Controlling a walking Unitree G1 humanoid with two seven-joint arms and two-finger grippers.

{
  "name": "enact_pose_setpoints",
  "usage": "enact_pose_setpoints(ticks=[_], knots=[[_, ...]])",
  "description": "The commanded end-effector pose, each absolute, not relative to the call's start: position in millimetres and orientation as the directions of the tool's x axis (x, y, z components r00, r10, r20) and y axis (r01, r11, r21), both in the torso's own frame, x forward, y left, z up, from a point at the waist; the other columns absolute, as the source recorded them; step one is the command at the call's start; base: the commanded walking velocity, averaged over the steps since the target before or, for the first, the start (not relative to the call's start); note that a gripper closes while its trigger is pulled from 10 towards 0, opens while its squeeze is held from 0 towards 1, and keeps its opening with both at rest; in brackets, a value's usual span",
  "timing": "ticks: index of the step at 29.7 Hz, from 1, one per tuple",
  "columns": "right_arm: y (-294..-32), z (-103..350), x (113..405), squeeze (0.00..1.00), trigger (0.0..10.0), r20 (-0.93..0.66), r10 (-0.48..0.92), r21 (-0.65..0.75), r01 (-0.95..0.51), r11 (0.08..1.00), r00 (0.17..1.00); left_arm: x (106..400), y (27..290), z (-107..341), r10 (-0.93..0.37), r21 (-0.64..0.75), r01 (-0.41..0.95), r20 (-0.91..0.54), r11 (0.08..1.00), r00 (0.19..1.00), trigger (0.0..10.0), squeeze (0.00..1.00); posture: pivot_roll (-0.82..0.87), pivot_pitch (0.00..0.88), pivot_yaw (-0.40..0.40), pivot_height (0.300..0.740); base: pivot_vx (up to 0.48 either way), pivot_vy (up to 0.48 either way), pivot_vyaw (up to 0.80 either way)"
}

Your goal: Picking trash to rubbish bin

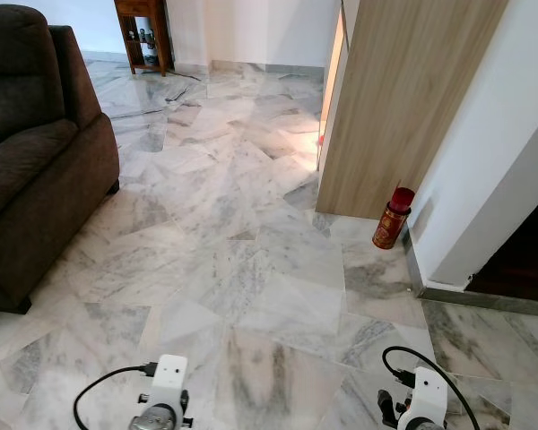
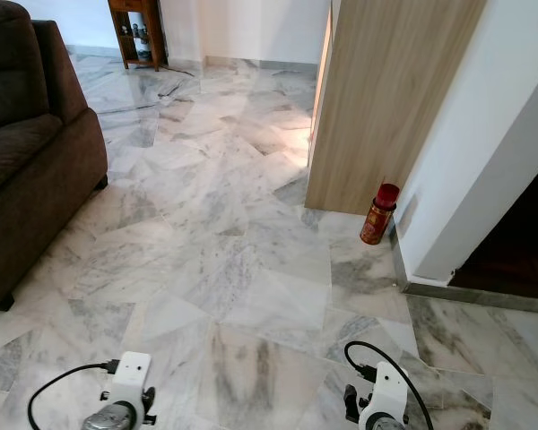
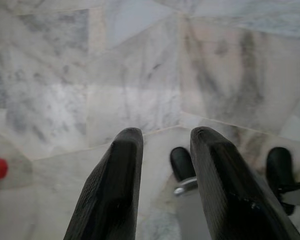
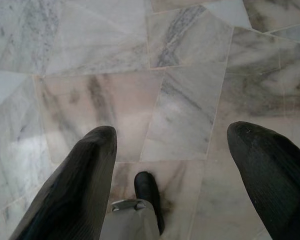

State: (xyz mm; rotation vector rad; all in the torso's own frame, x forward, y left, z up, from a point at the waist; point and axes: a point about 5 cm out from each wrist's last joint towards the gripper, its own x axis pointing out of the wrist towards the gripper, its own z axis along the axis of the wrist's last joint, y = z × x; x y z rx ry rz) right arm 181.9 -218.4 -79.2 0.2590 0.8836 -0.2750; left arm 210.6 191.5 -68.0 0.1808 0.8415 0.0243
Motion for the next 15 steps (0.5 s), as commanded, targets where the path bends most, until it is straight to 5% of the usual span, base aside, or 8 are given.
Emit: enact_pose_setpoints(ticks=[1,12,15], knots=[[-220.8,-77.4,184.0,0.00,10.0,-0.776,-0.140,0.116,0.357,0.927,0.615,204.6,199.9,-70.2,0.116,0.182,0.033,-0.747,0.983,0.655,10.0,0.00,-0.15,0.000,-0.038,0.740,0.000,0.000,0.00],[-221.1,-76.7,184.3,0.00,10.0,-0.768,-0.132,0.091,0.312,0.946,0.626,193.0,215.1,-73.5,0.207,0.158,-0.134,-0.749,0.978,0.629,10.0,0.00,-0.15,0.000,-0.045,0.740,0.000,0.000,0.00],[-223.4,-76.3,183.8,0.00,10.0,-0.764,-0.142,0.077,0.307,0.949,0.630,193.1,210.8,-74.1,0.200,0.151,-0.131,-0.750,0.980,0.631,10.0,0.00,-0.15,0.000,-0.043,0.740,0.000,0.000,0.80]])
